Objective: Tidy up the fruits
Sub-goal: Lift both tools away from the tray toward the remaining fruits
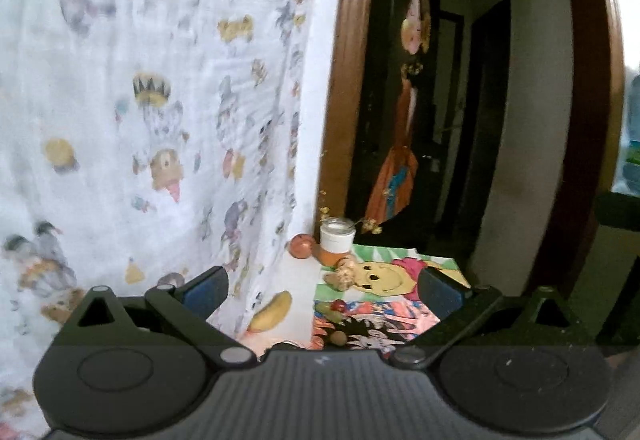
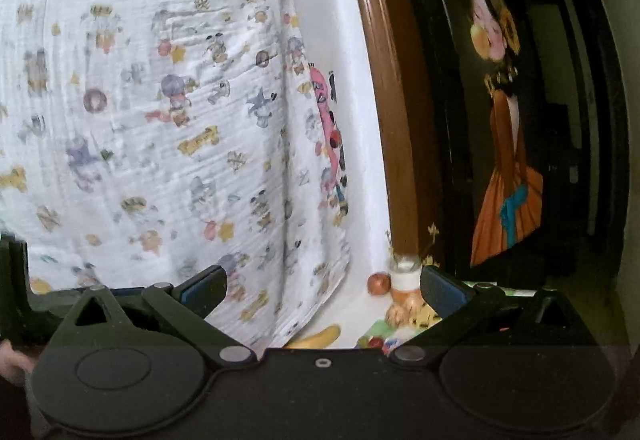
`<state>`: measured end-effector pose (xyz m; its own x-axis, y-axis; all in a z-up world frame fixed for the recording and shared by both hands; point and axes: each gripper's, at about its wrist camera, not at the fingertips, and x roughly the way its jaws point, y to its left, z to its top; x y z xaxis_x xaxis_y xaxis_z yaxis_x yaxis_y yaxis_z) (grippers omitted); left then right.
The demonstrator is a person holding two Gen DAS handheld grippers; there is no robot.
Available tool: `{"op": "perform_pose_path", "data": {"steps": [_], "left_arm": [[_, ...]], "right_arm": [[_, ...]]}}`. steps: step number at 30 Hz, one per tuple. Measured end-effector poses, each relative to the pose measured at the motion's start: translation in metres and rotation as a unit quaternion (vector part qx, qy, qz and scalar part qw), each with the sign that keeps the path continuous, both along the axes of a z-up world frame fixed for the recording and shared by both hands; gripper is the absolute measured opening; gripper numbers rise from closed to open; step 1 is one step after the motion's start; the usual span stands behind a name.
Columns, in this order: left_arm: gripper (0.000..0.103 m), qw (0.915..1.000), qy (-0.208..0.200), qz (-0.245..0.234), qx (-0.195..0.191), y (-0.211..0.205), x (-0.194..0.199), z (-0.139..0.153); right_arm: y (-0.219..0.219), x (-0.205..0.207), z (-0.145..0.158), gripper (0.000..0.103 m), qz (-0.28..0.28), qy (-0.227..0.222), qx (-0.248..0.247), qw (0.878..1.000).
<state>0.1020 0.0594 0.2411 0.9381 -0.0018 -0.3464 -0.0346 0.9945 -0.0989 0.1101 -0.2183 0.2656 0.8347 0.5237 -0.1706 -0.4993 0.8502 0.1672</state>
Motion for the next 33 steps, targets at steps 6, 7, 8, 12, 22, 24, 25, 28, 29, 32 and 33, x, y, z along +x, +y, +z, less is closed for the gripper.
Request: {"op": "perform_pose_path", "data": {"steps": [6, 7, 8, 12, 22, 24, 25, 28, 29, 32, 33], "left_arm": [[0.103, 0.9993, 0.033, 0.017, 0.0, 0.013, 0.057, -0.043], [0.103, 0.9991, 0.04, 0.017, -0.003, 0.015, 0.065, -0.051], [0.103, 0.9987, 0.048, 0.015, -0.007, 0.018, 0.074, -0.06], [0.103, 0.9969, 0.074, 0.014, -0.02, 0.024, 0.108, -0.093], [0.103, 0.9923, 0.12, -0.023, -0.021, 0.018, 0.176, -0.171], [0.103, 0.992, 0.12, -0.037, -0.014, 0.013, 0.186, -0.181], [0.103, 0.9919, 0.119, -0.044, -0.009, 0.011, 0.191, -0.186], [0.103, 0.9913, 0.117, -0.061, 0.007, 0.002, 0.205, -0.2], [0.103, 0.991, 0.116, -0.066, 0.014, -0.001, 0.211, -0.205], [0.103, 0.9894, 0.116, -0.08, 0.035, -0.01, 0.222, -0.217], [0.103, 0.9883, 0.117, -0.087, 0.044, -0.013, 0.225, -0.221]], "right_arm": [[0.021, 0.056, -0.046, 0.103, -0.007, -0.002, -0.03, 1.0], [0.024, 0.064, -0.054, 0.103, -0.005, 0.001, -0.036, 0.999], [0.027, 0.073, -0.062, 0.103, -0.002, 0.002, -0.045, 0.999], [0.037, 0.102, -0.099, 0.103, 0.01, -0.007, -0.097, 0.995], [0.058, 0.161, -0.187, 0.103, 0.079, 0.054, -0.202, 0.975], [0.063, 0.168, -0.201, 0.103, 0.094, 0.061, -0.221, 0.969], [0.066, 0.171, -0.209, 0.103, 0.1, 0.065, -0.231, 0.966], [0.074, 0.181, -0.229, 0.102, 0.112, 0.074, -0.255, 0.957], [0.076, 0.184, -0.235, 0.102, 0.114, 0.078, -0.264, 0.955], [0.082, 0.191, -0.25, 0.102, 0.113, 0.08, -0.291, 0.947], [0.084, 0.193, -0.254, 0.101, 0.116, 0.077, -0.298, 0.944]]}}
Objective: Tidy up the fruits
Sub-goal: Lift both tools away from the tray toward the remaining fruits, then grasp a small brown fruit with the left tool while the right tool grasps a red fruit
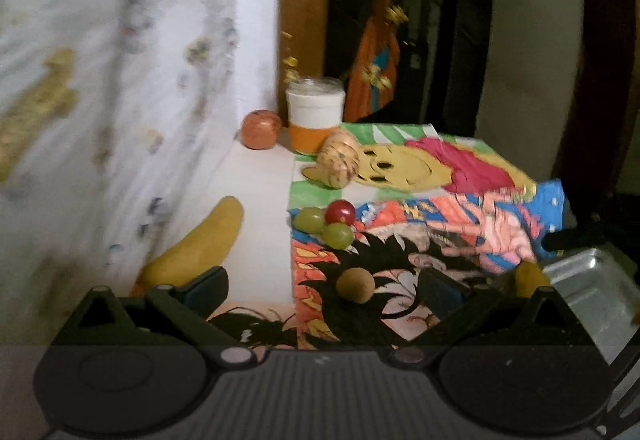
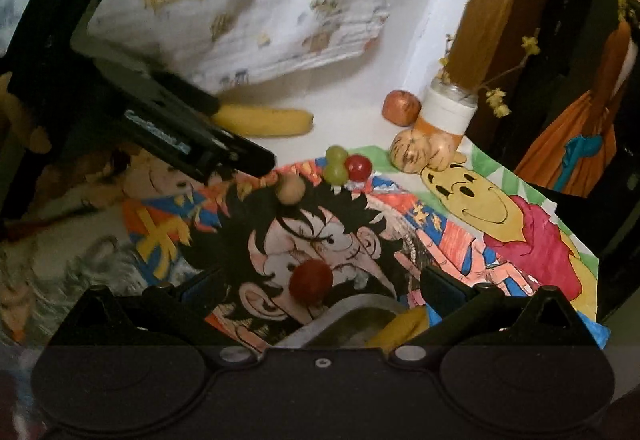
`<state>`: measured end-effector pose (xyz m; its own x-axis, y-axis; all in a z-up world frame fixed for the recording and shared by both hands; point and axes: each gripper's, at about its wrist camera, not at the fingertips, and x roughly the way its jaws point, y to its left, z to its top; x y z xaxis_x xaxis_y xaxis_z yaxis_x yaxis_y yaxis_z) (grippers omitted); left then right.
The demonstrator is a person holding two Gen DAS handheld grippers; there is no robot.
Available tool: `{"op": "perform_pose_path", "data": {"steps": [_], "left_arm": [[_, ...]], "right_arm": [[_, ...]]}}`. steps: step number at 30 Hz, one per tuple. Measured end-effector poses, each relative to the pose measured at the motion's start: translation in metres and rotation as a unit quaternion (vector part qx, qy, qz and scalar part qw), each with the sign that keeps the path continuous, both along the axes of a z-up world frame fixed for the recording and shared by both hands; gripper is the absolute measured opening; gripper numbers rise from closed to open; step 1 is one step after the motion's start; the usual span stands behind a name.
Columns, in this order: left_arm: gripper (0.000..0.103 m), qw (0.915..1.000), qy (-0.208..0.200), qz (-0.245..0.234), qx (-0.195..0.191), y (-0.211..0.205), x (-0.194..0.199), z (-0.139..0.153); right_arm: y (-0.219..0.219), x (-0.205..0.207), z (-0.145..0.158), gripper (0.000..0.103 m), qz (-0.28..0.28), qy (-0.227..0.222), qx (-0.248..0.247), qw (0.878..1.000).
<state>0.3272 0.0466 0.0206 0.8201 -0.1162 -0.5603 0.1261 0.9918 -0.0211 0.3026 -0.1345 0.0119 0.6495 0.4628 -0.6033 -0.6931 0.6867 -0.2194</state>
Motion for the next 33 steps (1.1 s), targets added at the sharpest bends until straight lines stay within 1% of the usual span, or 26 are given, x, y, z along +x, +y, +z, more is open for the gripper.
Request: {"op": "perform_pose_path", "data": {"steps": [2, 4, 5, 6, 10, 12, 14, 15, 17, 21, 23, 27, 28, 30, 33], "left_arm": [[0.103, 0.9997, 0.001, -0.017, 0.017, -0.007, 0.006, -0.007], [0.103, 0.9995, 0.006, -0.022, 0.023, -0.01, 0.012, -0.013], [0.103, 0.9994, 0.01, -0.023, 0.024, -0.011, 0.016, -0.017], [0.103, 0.9994, 0.014, -0.023, 0.023, -0.011, 0.02, -0.02], [0.102, 0.9992, 0.036, -0.017, 0.006, -0.008, 0.032, -0.029], [0.098, 0.9989, 0.044, -0.015, -0.007, -0.007, 0.035, -0.033], [0.094, 0.9987, 0.047, -0.018, -0.011, -0.007, 0.037, -0.035], [0.092, 0.9986, 0.048, -0.02, -0.011, -0.008, 0.038, -0.035], [0.089, 0.9986, 0.047, -0.024, -0.007, -0.01, 0.039, -0.036], [0.079, 0.9984, 0.044, -0.036, -0.002, -0.014, 0.04, -0.035], [0.075, 0.9984, 0.046, -0.033, 0.003, -0.015, 0.042, -0.036], [0.061, 0.9985, 0.042, -0.034, -0.002, -0.014, 0.042, -0.035], [0.059, 0.9985, 0.041, -0.036, -0.002, -0.015, 0.042, -0.035], [0.051, 0.9984, 0.039, -0.04, 0.004, -0.017, 0.041, -0.035], [0.043, 0.9982, 0.04, -0.044, 0.006, -0.02, 0.04, -0.035]], "right_arm": [[0.003, 0.003, -0.007, 0.097, 0.006, -0.003, -0.012, 1.0], [0.006, 0.005, -0.013, 0.093, 0.007, -0.002, -0.016, 1.0], [0.006, 0.007, -0.015, 0.087, 0.009, 0.001, -0.015, 1.0], [0.007, 0.009, -0.016, 0.082, 0.01, 0.005, -0.012, 1.0], [0.007, 0.015, -0.021, 0.068, 0.011, 0.02, 0.001, 1.0], [0.008, 0.016, -0.022, 0.057, 0.01, 0.025, 0.005, 1.0], [0.008, 0.017, -0.022, 0.051, 0.01, 0.026, 0.009, 1.0], [0.008, 0.018, -0.022, 0.047, 0.01, 0.026, 0.01, 1.0], [0.009, 0.019, -0.022, 0.042, 0.012, 0.027, 0.011, 0.999], [0.009, 0.02, -0.023, 0.041, 0.011, 0.028, 0.015, 0.999], [0.008, 0.02, -0.024, 0.041, 0.007, 0.031, 0.019, 0.999], [0.008, 0.022, -0.024, 0.04, -0.001, 0.034, 0.022, 0.999], [0.008, 0.022, -0.024, 0.04, -0.002, 0.035, 0.024, 0.999], [0.008, 0.022, -0.024, 0.037, -0.004, 0.038, 0.026, 0.999], [0.008, 0.022, -0.025, 0.034, -0.003, 0.039, 0.028, 0.999]]}}
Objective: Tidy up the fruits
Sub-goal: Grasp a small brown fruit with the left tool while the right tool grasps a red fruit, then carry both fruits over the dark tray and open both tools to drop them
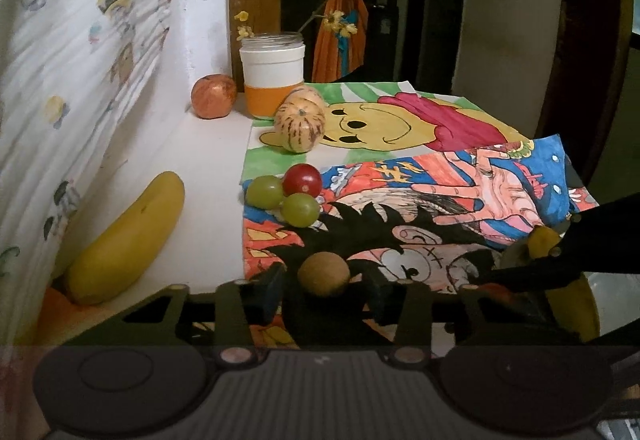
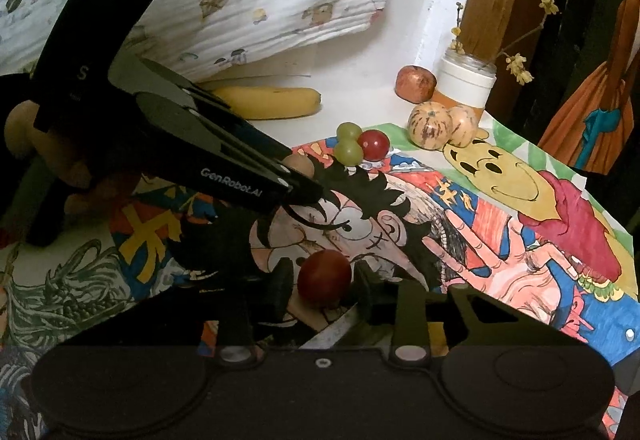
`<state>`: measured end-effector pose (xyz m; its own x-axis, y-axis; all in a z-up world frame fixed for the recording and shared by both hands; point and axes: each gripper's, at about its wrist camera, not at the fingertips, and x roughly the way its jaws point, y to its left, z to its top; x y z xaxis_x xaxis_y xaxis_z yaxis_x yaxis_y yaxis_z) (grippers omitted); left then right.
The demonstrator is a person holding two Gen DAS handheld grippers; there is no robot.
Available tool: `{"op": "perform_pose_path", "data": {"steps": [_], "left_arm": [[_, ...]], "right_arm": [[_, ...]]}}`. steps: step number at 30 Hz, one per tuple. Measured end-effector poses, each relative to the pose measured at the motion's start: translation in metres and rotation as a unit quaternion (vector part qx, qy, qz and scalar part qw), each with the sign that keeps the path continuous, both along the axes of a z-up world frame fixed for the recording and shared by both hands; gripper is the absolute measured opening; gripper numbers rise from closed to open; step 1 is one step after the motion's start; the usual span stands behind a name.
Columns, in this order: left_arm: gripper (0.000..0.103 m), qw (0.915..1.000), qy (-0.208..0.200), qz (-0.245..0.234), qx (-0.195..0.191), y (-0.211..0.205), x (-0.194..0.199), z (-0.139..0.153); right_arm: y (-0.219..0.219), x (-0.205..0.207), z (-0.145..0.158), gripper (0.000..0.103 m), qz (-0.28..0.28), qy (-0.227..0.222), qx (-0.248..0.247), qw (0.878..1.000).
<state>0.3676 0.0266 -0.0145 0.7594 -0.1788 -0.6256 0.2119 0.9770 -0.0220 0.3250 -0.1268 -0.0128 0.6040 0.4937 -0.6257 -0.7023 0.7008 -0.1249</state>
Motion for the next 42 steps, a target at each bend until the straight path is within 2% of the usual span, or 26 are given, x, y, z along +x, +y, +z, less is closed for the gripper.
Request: {"op": "perform_pose_path", "data": {"steps": [5, 13, 23, 32, 42], "left_arm": [[0.031, 1.0, 0.005, 0.004, 0.001, -0.001, 0.001, 0.001], [0.03, 0.9996, 0.009, 0.008, -0.026, 0.003, -0.01, 0.009], [0.03, 0.9982, -0.003, 0.019, -0.057, 0.0, -0.037, 0.034], [0.03, 0.9958, -0.023, -0.005, -0.089, -0.025, -0.062, 0.053], [0.03, 0.993, -0.023, -0.029, -0.112, -0.053, -0.099, 0.054]], "right_arm": [[0.001, -0.001, 0.0, 0.031, -0.003, 0.001, -0.001, 1.0], [-0.001, -0.006, 0.003, 0.03, -0.015, 0.002, 0.006, 1.0], [-0.03, -0.028, 0.032, 0.03, -0.042, -0.017, 0.045, 0.998], [-0.073, -0.048, 0.055, 0.03, -0.081, -0.042, 0.062, 0.994], [-0.111, -0.073, 0.057, 0.03, -0.107, -0.042, 0.073, 0.991]]}}
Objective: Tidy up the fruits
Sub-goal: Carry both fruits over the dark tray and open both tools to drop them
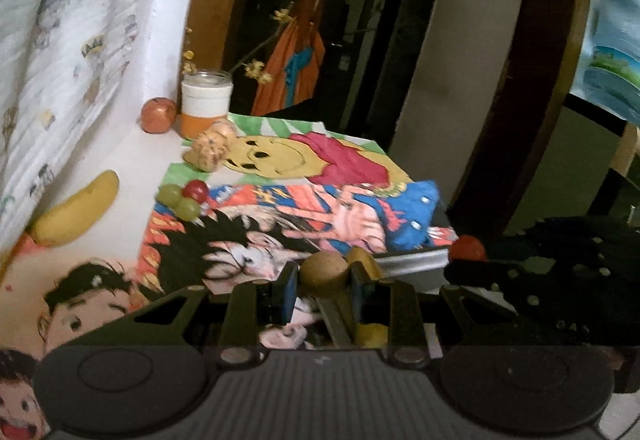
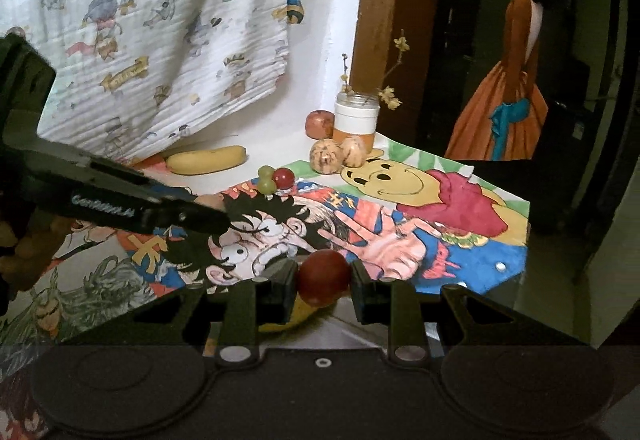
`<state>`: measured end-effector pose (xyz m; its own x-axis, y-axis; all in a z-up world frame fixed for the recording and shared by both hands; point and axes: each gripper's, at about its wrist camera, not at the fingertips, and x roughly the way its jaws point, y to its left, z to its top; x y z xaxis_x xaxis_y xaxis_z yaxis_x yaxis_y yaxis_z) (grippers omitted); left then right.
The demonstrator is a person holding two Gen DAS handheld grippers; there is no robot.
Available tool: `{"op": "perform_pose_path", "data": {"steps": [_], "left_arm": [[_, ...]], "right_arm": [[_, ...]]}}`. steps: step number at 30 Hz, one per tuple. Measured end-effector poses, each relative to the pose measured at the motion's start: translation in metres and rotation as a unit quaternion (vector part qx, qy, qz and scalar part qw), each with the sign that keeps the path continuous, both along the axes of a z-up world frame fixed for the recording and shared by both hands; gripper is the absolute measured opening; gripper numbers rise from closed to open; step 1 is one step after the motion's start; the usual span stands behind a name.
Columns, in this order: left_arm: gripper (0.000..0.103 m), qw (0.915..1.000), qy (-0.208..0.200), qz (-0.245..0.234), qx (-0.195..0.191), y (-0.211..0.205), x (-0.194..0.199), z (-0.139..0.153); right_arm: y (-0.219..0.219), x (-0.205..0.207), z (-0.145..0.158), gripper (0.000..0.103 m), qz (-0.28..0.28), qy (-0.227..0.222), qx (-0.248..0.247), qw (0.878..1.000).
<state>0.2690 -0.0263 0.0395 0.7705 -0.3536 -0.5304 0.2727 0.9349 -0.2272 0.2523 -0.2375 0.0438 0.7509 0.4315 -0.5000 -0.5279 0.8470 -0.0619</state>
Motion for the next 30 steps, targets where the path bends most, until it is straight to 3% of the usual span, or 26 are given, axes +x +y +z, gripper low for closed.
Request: {"op": "perform_pose_path", "data": {"steps": [13, 30], "left_arm": [[0.03, 0.9993, 0.023, -0.026, 0.013, -0.03, -0.039, -0.013], [0.03, 0.9969, 0.045, -0.059, 0.026, -0.075, -0.001, -0.024]], "right_arm": [[-0.019, -0.029, -0.01, 0.03, -0.007, 0.014, 0.006, 1.0], [-0.052, -0.005, -0.032, 0.03, -0.044, 0.021, -0.012, 0.999]]}}
